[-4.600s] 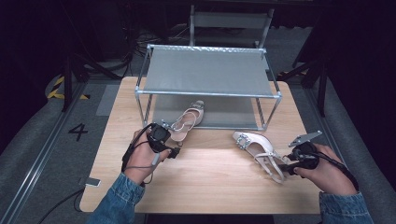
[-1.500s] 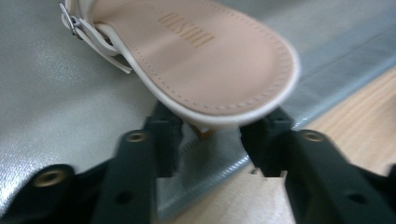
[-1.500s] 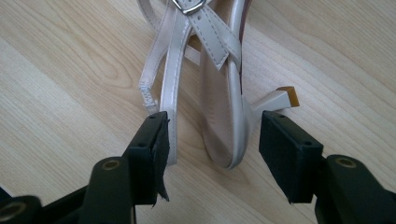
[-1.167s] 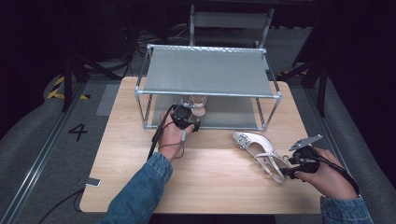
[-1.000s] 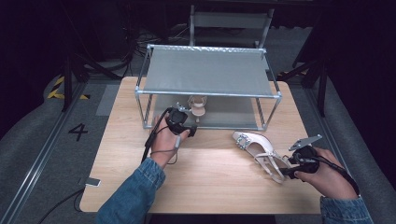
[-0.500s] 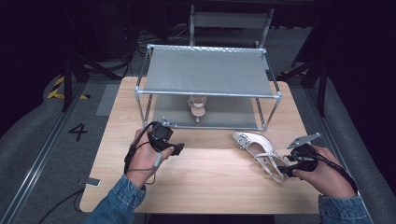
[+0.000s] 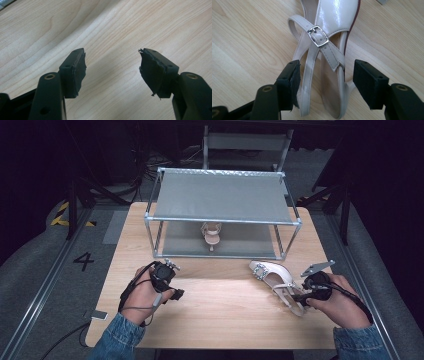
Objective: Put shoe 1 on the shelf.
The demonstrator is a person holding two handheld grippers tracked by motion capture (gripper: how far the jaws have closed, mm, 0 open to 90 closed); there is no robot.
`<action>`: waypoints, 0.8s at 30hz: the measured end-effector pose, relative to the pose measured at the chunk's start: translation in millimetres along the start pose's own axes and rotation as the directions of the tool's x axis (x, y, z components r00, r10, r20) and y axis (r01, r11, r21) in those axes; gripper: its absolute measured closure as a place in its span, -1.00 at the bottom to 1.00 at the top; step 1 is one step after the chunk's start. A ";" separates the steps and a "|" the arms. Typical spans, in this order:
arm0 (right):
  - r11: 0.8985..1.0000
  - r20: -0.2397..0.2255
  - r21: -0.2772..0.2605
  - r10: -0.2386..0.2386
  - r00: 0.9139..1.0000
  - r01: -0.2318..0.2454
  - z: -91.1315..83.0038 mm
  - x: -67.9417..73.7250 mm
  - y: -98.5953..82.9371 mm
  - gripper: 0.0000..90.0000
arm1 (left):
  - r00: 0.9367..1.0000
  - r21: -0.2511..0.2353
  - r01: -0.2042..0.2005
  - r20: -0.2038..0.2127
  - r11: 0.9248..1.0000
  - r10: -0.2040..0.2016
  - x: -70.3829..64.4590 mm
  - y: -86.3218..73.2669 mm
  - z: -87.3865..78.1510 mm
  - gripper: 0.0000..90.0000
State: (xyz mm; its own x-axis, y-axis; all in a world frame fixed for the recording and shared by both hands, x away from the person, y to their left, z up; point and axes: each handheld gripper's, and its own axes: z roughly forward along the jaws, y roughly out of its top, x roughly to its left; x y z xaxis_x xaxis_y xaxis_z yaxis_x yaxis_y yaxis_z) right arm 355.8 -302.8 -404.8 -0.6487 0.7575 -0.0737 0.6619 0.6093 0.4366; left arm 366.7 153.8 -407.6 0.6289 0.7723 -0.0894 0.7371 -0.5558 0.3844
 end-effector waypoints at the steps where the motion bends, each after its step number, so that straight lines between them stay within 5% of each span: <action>1: 1.000 0.000 0.000 0.000 1.000 0.000 0.0 0.0 0.0 -0.12 | 1.000 0.000 0.000 0.000 1.000 0.000 0.0 0.0 0.0 -0.17; 2: 1.000 0.018 0.003 0.000 1.000 0.000 5.2 0.3 2.3 -0.11 | 0.999 0.011 -0.022 0.027 1.000 0.022 0.3 -0.9 0.8 -0.17; 8: 1.000 0.024 0.030 0.004 1.000 -0.005 23.5 -1.5 5.9 -0.12 | 0.999 0.026 -0.028 0.036 0.999 0.027 0.9 -4.0 1.7 -0.17; 12: 0.998 0.000 0.045 0.042 0.999 -0.042 24.8 -2.5 8.6 0.27 | 0.999 -0.008 -0.039 0.032 0.999 0.040 1.1 -5.4 -1.7 -0.14; 17: 0.994 0.027 0.064 0.084 0.996 -0.086 23.9 -4.7 10.6 0.58 | 0.999 -0.032 -0.028 0.037 0.999 0.029 1.7 -6.8 -5.8 -0.10; 21: 0.978 -0.028 0.077 0.196 0.980 -0.193 21.7 -4.9 11.7 0.63 | 0.999 -0.051 -0.031 0.040 0.998 0.033 2.1 -7.1 -6.2 -0.07; 24: 0.941 -0.084 0.085 0.335 0.938 -0.328 17.2 -3.9 12.7 0.64 | 0.998 -0.057 -0.021 0.056 0.998 0.024 1.8 -6.4 -6.5 -0.04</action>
State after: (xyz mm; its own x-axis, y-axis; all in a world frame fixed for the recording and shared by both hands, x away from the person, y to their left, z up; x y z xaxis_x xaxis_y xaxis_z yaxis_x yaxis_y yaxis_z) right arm 373.2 -294.0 -414.3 -0.4185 0.8954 0.1522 0.8676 0.3446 0.3585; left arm 361.5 160.8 -404.3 0.6594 0.7402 -0.1315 0.7085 -0.5533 0.4380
